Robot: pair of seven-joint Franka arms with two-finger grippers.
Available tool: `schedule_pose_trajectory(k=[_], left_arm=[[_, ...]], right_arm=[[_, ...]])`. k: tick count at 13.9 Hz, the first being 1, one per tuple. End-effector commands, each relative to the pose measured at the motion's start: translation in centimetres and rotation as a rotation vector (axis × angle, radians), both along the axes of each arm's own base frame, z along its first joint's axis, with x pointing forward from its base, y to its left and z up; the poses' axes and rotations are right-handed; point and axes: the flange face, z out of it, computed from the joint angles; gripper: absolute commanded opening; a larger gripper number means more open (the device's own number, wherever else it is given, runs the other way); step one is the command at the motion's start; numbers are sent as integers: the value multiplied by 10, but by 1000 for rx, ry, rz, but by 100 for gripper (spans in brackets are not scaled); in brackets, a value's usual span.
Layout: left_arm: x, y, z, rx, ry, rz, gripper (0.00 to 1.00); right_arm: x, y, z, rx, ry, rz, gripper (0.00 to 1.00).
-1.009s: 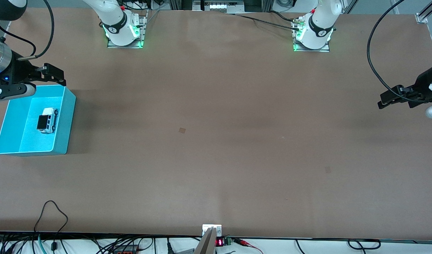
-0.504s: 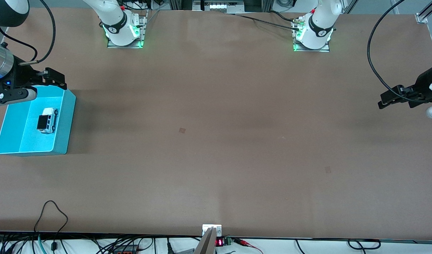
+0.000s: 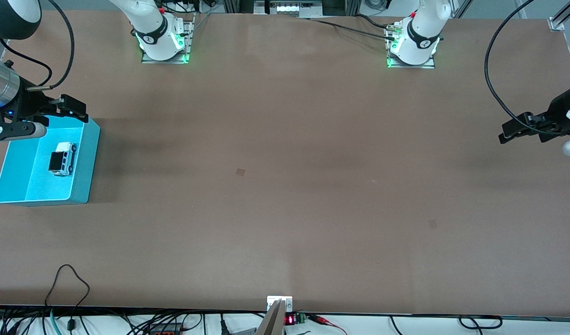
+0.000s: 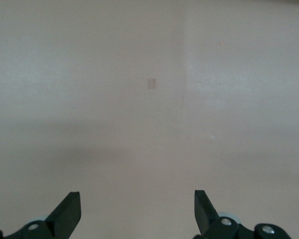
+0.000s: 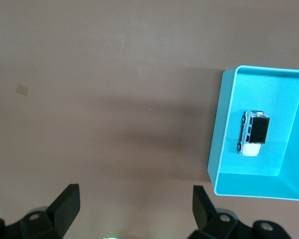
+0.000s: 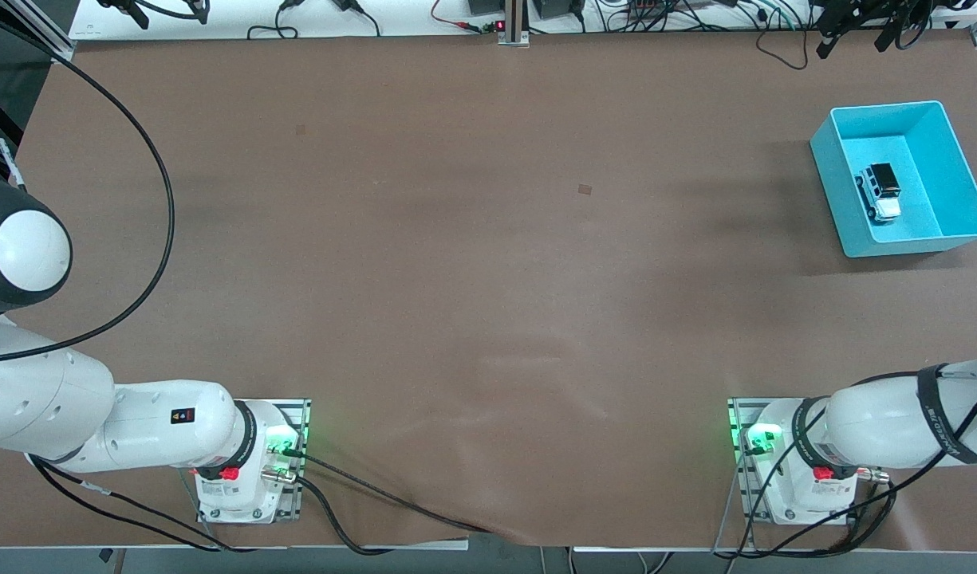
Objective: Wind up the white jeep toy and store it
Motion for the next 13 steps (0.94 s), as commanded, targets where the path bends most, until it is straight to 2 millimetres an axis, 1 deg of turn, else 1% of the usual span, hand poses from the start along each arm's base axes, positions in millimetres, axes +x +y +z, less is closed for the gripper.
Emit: schedule_pose_trajectory(k=[1, 4, 7, 13], left_arm=[[-3, -1, 5, -9, -2, -4, 100], [-3, -1, 4, -9, -1, -4, 100], [-3, -1, 3, -9, 2, -4, 100], [-2, 0, 3, -9, 1, -3, 100]], right_arm=[[1, 0, 1, -16, -9, -18, 100], [0, 0, 0, -15, -7, -20, 100], [1, -1, 0, -21, -11, -94, 100], [1, 0, 0, -20, -17, -87, 100]])
